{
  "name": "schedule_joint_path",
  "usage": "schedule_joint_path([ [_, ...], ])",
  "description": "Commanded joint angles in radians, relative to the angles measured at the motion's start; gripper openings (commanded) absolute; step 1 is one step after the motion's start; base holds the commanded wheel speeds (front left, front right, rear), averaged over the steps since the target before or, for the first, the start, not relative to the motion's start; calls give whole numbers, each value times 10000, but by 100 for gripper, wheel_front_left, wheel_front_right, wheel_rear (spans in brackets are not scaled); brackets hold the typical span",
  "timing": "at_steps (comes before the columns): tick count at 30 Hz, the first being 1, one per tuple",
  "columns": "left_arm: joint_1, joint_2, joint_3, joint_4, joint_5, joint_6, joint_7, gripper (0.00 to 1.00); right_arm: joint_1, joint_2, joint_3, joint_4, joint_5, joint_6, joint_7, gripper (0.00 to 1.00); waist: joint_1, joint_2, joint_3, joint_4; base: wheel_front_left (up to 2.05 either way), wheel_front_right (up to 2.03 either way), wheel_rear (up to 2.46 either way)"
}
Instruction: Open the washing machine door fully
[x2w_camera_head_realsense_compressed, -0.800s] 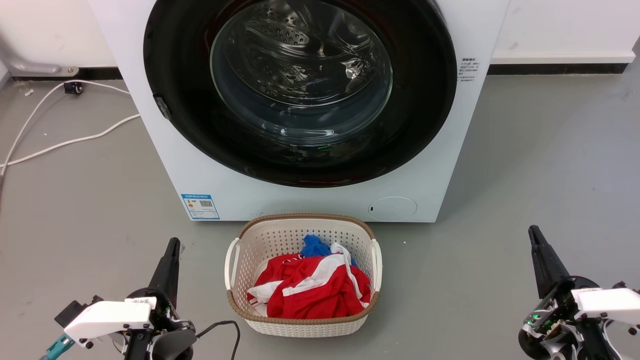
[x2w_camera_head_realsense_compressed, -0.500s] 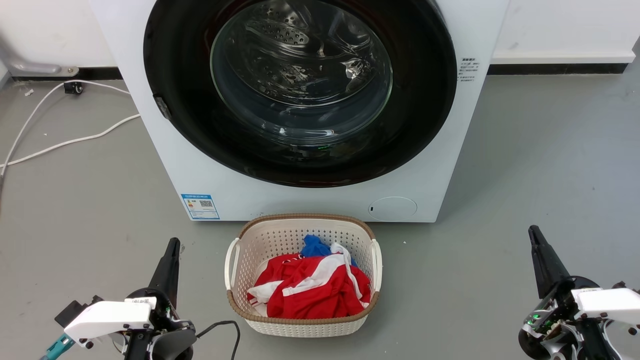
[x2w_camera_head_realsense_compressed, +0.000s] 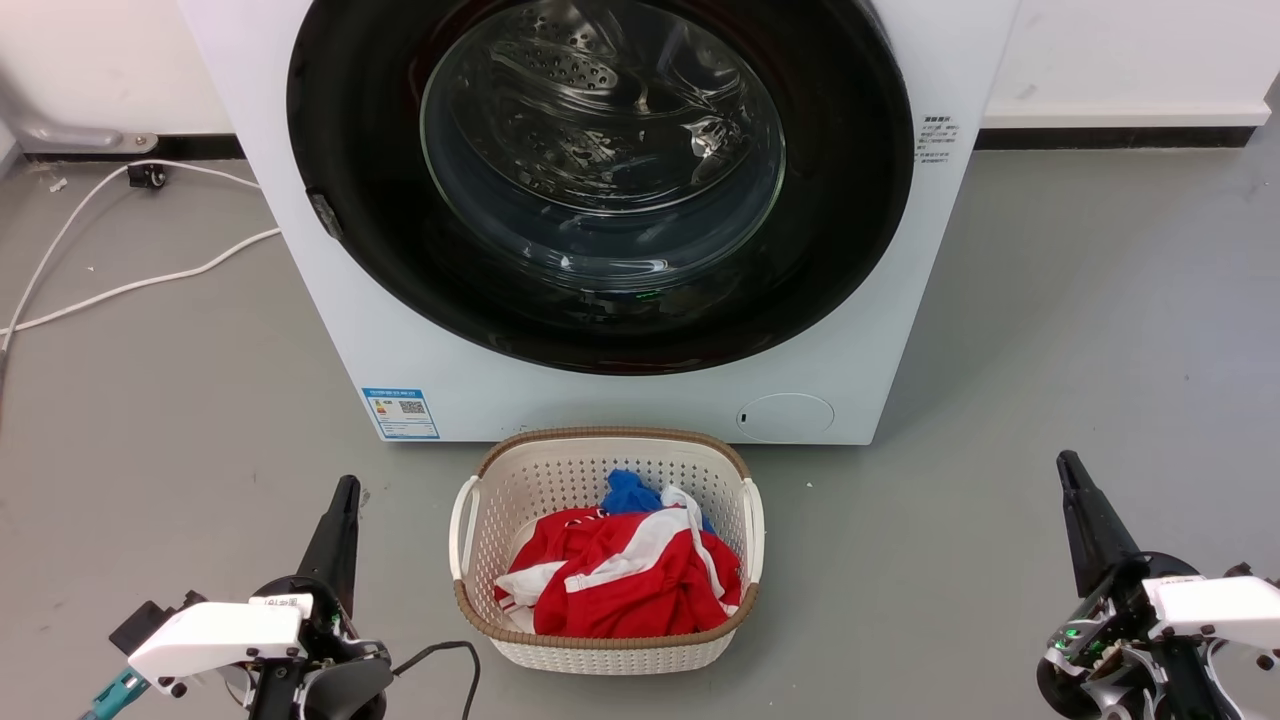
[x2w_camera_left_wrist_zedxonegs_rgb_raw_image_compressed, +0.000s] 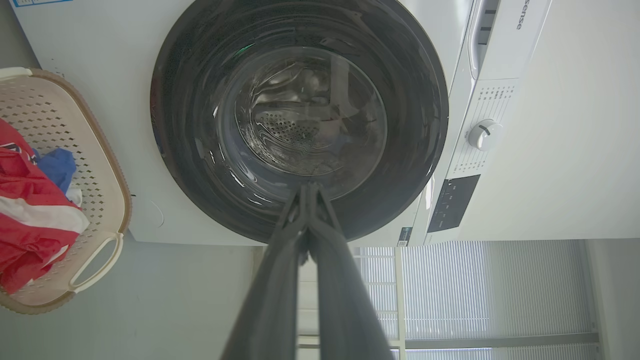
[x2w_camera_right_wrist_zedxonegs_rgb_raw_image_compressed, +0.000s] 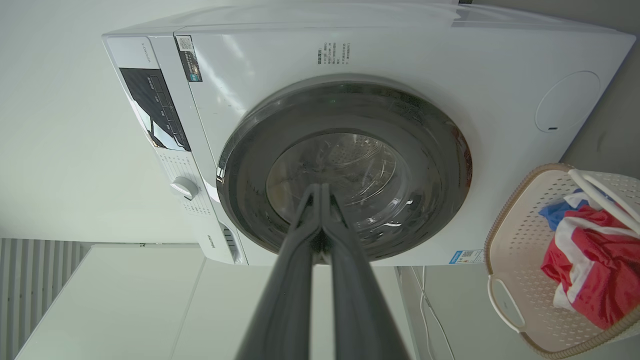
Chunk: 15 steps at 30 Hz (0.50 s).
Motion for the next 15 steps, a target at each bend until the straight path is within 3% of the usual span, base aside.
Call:
schedule_joint_path([
  [1,-78,-21,40,1,57,-29,28,0,-113,34,-7,12,-19,8,24,0,0,0,0,0,0,0,0],
  [10,-78,-22,40,1,57,-29,28,0,-113,34,-8,12,-19,8,25,0,0,0,0,0,0,0,0],
  [11,13,-2,-8,30,-4,2,-4,100,15,0,2,25,2,2,-2,100,0,0,0,0,0,0,0],
  [15,165,-21,-119,152,12,9,-71,100,190,10,64,149,-10,2,-86,100,0,0,1,-3,0,0,0],
])
